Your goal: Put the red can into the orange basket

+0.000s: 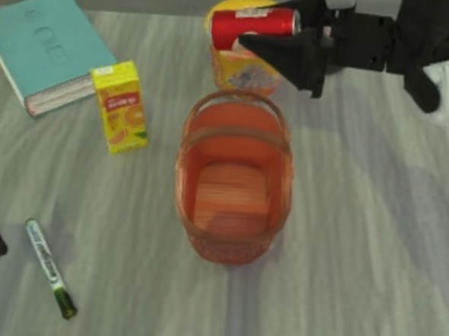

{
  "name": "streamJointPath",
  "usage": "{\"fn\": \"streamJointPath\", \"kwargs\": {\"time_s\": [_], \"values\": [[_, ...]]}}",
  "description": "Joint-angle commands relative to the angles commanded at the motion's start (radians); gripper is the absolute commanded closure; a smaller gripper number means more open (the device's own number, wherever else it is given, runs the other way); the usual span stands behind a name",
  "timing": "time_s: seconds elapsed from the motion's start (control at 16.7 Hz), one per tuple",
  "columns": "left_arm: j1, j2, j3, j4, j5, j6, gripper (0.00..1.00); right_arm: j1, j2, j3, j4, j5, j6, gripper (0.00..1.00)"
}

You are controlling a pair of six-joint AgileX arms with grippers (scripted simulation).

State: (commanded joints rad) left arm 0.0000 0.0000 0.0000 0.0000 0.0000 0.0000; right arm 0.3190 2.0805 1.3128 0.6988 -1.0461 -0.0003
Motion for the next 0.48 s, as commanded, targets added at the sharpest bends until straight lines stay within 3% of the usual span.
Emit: {"fn": "streamJointPath", "kwargs": {"time_s": [0.18,0.48], "values": [[0.000,0.000,0.000,0.000,0.000,0.000,0.00,0.011,-0.023,-0.017,0.085,-0.063,0.031,1.00],[0.000,0.000,0.000,0.000,0.000,0.000,0.00,0.007,-0.021,-0.015,0.090,-0.068,0.034,1.00]]}}
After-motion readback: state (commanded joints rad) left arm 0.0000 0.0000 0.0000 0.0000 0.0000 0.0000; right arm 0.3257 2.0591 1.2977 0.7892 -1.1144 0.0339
